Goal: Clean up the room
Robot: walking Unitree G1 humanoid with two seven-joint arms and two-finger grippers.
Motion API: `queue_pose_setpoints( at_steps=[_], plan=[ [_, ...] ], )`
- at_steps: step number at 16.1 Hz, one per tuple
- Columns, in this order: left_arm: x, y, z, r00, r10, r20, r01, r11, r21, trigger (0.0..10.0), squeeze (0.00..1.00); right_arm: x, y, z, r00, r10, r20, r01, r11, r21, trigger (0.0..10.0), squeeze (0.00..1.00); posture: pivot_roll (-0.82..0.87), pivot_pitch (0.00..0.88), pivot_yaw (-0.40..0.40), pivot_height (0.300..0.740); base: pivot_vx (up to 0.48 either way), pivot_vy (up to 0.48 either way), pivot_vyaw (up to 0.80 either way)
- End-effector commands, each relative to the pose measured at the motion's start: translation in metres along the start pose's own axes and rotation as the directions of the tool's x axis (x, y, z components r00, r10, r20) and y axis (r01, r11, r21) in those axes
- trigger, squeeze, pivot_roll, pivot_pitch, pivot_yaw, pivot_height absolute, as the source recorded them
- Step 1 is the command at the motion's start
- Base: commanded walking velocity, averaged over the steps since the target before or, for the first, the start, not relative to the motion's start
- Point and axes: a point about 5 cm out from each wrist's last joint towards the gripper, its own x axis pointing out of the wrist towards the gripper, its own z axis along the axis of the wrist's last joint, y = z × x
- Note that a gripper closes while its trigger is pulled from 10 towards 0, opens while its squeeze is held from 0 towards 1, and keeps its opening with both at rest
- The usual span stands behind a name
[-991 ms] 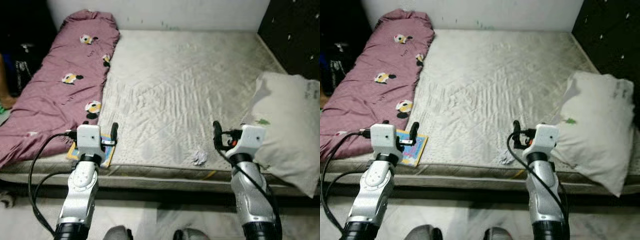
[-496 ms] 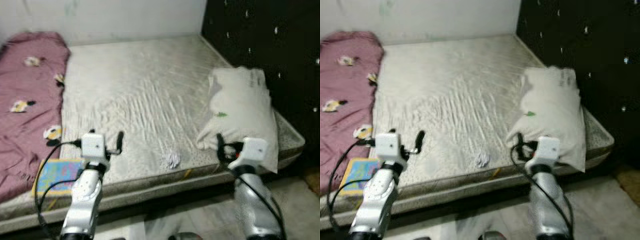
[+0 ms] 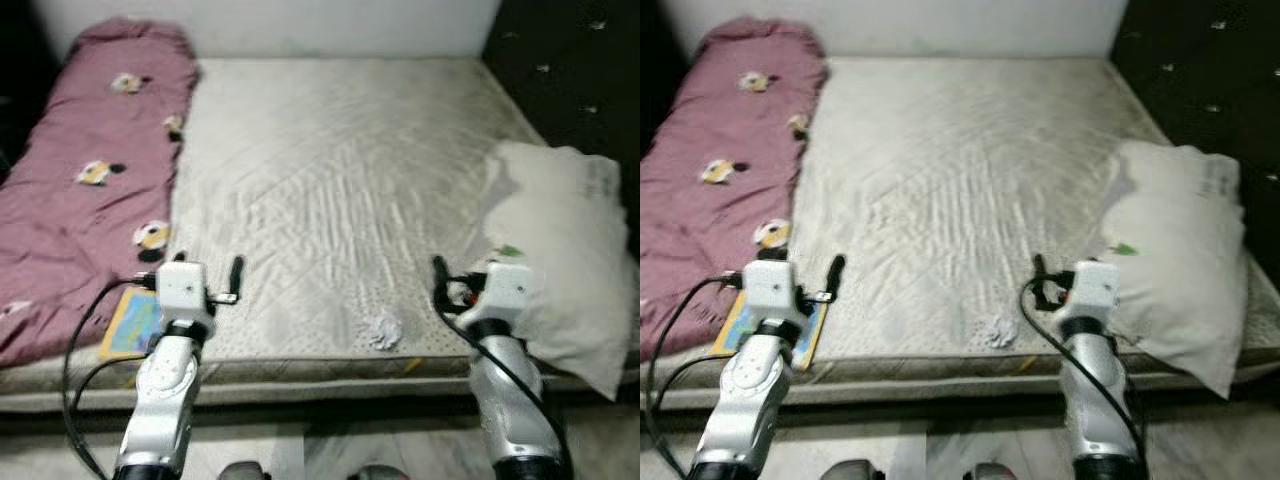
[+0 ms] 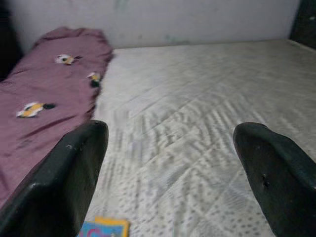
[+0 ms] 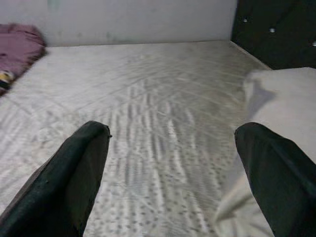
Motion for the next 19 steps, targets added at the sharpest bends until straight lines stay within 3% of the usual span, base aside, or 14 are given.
queue_pose_setpoints(
  at_steps=[1,8,15,17,19],
  plan=[
    [0.0,-0.002,0.003,1.0,-0.005,0.009,0.005,1.0,-0.003,10.0,0.0,-0.002,-0.004,0.0,1.0,-0.011,-0.007,0.011,1.0,-0.005,10.0,0.0,-0.02,0.063,0.004,0.74,0.0,0.0,0.0],
    [0.0,-0.006,0.002,1.0,-0.021,0.003,0.021,1.0,-0.003,10.0,0.0,-0.002,-0.006,0.002,1.0,-0.018,-0.005,0.018,1.0,-0.013,10.0,0.0,-0.03,0.066,0.002,0.74,0.232,0.0,0.0],
    [-0.004,-0.005,-0.001,1.0,0.006,-0.014,-0.006,1.0,0.012,10.0,0.0,-0.011,-0.01,-0.001,0.999,-0.027,-0.022,0.027,1.0,-0.013,10.0,0.0,-0.03,0.078,-0.002,0.74,0.0,0.0,0.0],
    [-0.006,0.001,-0.004,0.998,0.068,-0.012,-0.067,0.996,0.066,10.0,0.0,-0.014,-0.009,-0.003,1.0,-0.014,-0.026,0.014,1.0,-0.002,10.0,0.0,-0.02,0.078,-0.002,0.74,0.0,0.0,0.0],
    [-0.009,0.004,-0.007,0.998,0.053,-0.019,-0.052,0.997,0.051,10.0,0.0,-0.016,-0.007,-0.004,0.999,-0.01,-0.032,0.01,1.0,-0.006,10.0,0.0,-0.02,0.075,-0.003,0.74,0.0,0.0,0.0]
  ],
)
